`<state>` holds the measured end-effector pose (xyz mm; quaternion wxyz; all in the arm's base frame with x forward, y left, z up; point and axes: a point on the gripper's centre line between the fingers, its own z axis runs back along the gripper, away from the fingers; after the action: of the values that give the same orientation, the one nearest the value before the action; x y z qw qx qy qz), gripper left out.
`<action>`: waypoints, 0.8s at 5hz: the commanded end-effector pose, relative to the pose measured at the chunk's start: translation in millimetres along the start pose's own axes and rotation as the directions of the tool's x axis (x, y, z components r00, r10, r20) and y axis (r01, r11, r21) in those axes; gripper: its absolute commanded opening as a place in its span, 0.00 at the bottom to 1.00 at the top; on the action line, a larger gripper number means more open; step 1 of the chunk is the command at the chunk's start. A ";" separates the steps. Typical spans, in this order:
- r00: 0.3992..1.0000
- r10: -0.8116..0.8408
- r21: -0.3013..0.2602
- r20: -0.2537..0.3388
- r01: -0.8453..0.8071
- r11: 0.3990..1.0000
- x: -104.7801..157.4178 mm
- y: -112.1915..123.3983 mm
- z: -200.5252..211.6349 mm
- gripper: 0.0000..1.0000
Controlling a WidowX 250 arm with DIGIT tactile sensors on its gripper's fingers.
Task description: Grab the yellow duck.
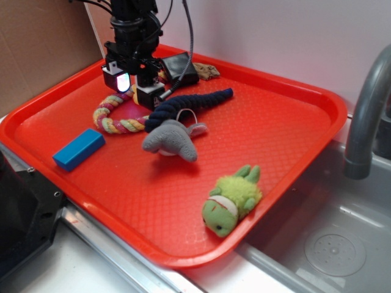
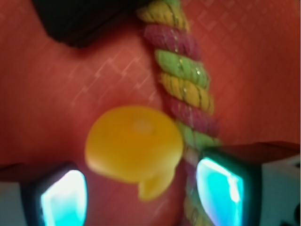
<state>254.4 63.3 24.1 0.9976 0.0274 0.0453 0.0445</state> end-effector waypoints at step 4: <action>0.982 0.090 -0.037 0.168 -0.085 0.996 -20.2 -21.8 102.1 0.00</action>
<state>233.5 25.6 109.3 0.9957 0.0196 -0.0065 0.0903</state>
